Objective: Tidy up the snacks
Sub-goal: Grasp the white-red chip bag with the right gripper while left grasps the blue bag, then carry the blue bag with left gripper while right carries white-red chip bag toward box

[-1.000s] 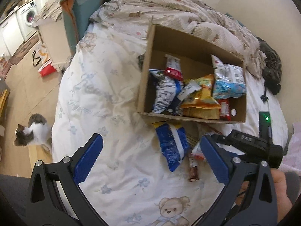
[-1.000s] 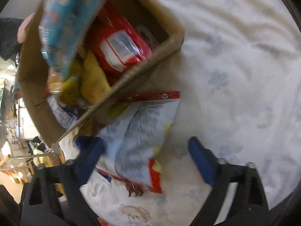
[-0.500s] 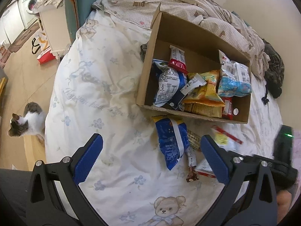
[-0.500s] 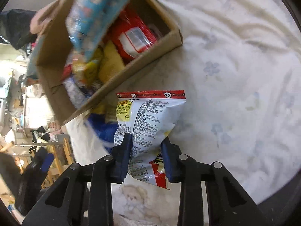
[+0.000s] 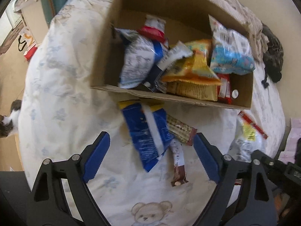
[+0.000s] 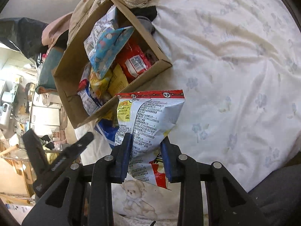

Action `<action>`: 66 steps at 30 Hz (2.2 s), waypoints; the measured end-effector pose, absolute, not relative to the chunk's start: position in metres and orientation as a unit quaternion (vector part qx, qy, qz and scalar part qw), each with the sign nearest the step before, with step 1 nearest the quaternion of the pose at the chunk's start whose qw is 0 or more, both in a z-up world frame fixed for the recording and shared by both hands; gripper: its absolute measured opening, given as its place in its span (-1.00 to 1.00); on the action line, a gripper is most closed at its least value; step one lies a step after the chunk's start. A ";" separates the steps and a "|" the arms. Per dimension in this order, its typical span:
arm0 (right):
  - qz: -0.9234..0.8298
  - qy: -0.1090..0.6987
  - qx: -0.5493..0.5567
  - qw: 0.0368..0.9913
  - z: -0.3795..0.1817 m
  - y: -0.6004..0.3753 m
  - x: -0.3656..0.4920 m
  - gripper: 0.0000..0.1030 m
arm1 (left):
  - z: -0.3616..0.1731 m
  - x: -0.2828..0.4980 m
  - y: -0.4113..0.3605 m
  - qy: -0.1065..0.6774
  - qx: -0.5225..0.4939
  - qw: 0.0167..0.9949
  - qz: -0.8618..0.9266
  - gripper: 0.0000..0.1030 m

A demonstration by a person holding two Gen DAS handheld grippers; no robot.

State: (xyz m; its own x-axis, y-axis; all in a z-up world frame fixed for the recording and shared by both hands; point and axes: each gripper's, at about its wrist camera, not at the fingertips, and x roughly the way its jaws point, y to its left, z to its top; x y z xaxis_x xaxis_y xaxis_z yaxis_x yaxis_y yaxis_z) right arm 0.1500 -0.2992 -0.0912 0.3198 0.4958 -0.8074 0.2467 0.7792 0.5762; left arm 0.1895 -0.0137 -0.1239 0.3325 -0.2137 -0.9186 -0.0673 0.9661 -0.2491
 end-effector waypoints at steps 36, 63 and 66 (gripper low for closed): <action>0.104 0.566 0.320 0.753 -0.084 -0.294 0.142 -0.39 | -0.099 0.144 0.004 0.595 -0.091 0.795 -0.077 -0.75; 0.161 0.432 0.353 0.814 -0.014 -0.312 0.159 -0.39 | 0.009 0.196 0.016 0.496 -0.059 0.861 -0.096 -0.75; 0.153 0.430 0.355 0.816 -0.014 -0.314 0.172 -0.39 | 0.009 0.208 0.014 0.491 -0.049 0.865 -0.093 -0.75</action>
State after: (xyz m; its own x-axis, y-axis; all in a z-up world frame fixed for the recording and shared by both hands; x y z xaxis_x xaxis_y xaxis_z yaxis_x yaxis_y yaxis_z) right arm 0.1722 -0.3138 -0.0138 0.5835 0.5551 -0.5928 0.0552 0.7012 0.7109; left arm 0.2085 0.0140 0.0090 0.5009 -0.2098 -0.8397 0.1132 0.9777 -0.1767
